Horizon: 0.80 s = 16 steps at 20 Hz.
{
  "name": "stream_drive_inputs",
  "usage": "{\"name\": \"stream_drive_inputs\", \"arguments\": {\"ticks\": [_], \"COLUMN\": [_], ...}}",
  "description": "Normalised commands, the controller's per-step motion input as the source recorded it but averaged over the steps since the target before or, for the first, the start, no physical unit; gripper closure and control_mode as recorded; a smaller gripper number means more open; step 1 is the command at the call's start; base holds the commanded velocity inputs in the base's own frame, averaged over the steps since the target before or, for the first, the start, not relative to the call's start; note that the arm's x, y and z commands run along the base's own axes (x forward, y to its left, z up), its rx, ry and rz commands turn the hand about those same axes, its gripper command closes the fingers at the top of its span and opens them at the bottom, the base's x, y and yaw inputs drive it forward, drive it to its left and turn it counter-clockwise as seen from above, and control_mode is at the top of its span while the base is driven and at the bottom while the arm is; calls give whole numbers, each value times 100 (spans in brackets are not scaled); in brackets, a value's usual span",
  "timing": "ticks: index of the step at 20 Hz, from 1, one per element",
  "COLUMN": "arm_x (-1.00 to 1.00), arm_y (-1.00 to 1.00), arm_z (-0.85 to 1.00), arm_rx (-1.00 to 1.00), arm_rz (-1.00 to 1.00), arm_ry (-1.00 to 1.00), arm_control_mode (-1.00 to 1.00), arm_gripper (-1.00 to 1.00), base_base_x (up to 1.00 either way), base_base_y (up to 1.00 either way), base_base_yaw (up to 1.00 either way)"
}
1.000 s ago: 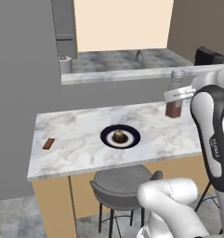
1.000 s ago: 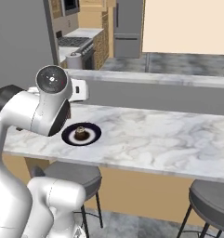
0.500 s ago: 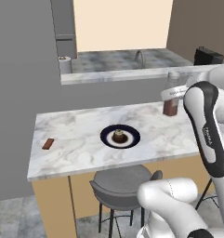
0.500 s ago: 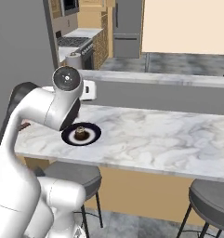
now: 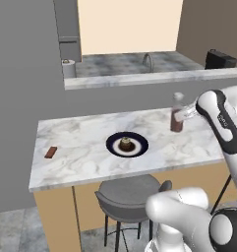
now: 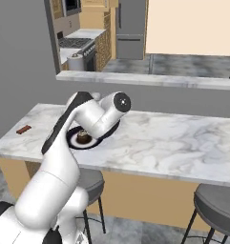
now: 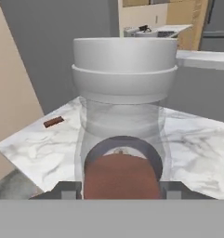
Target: Take the cinnamon bottle from the cabinet and place it on the dining table, next to the plate with the cupcake. Then take the chocolate from the dining counter and place it on the cupcake plate.
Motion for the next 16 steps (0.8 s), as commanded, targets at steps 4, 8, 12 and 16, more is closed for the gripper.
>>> {"name": "stream_drive_inputs", "arguments": {"ticks": [4, 8, 12, 16], "arm_x": [60, 58, 40, 25], "arm_y": [0, -13, -13, 0], "arm_z": [-97, -65, -63, -51], "arm_rx": [0, 0, 0, 0], "arm_rz": [21, 16, 9, 10], "arm_ry": [0, -4, -3, -10], "arm_control_mode": [-100, -100, -100, -100], "arm_gripper": [100, 100, 100, 100], "base_base_x": [0, 0, 0, 0], "base_base_y": [0, 0, 0, 0], "base_base_yaw": [0, 0, 0, 0]}}
